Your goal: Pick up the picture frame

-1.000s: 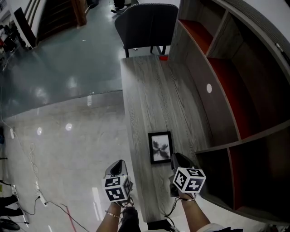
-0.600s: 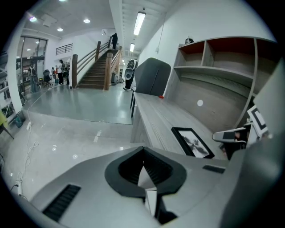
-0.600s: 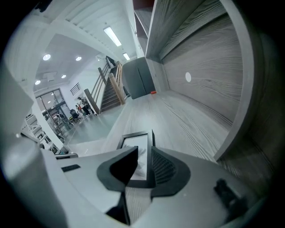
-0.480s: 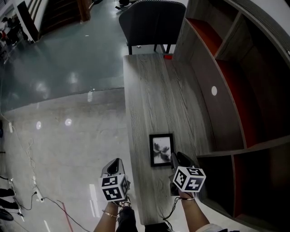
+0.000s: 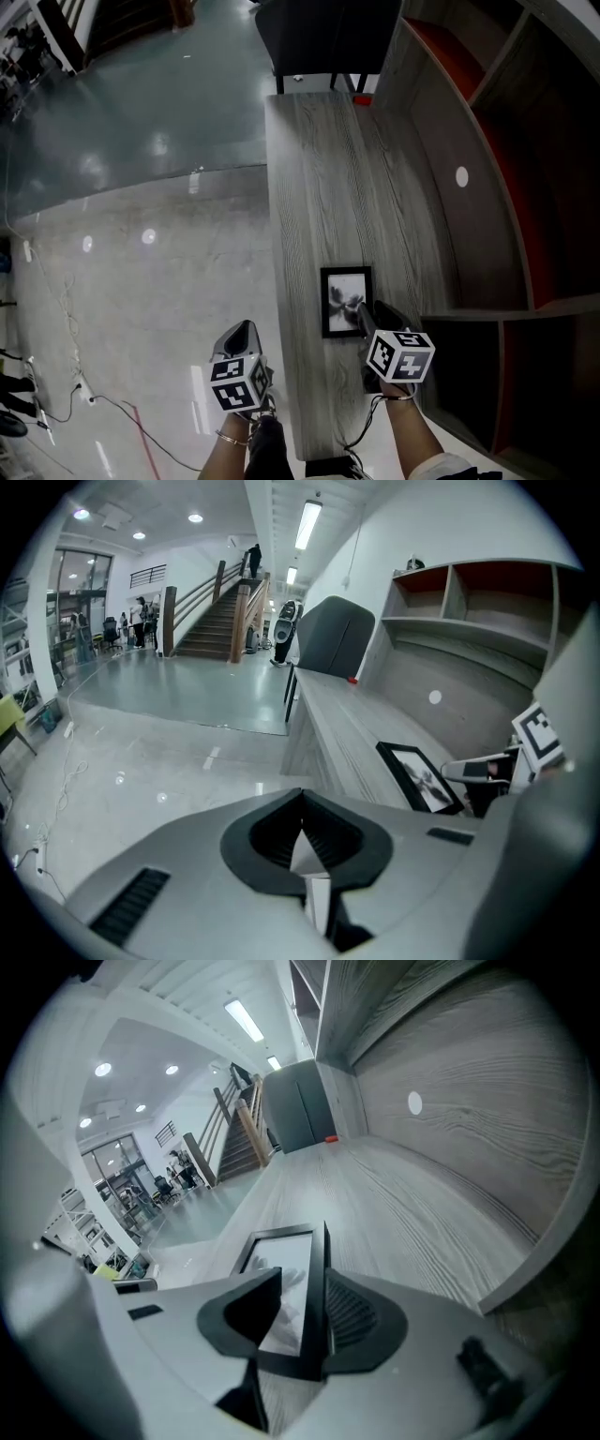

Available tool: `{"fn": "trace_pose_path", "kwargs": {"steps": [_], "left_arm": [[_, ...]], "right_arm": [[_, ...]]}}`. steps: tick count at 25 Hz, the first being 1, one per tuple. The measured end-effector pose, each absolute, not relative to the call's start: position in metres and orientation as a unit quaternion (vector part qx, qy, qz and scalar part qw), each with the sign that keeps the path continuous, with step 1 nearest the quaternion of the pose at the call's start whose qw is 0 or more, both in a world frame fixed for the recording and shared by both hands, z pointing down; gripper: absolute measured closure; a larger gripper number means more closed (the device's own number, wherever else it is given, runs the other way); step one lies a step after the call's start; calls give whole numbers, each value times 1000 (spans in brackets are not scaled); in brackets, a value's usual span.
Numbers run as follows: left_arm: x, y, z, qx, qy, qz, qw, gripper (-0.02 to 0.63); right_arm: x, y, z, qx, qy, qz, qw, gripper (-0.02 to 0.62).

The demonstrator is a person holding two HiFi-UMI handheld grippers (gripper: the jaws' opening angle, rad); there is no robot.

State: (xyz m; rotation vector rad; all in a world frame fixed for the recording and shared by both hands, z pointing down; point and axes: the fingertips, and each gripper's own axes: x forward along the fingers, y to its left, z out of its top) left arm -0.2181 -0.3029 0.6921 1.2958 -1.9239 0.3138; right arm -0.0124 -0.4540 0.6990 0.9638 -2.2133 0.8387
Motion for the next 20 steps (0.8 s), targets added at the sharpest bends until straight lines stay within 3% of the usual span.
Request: {"fn": "trace_pose_path", "kwargs": {"steps": [20], "left_arm": [[-225,-299,711,491,-757,97,421,592]], "right_arm": [[-18,-468,719,339,-824,308,335,457]]}}
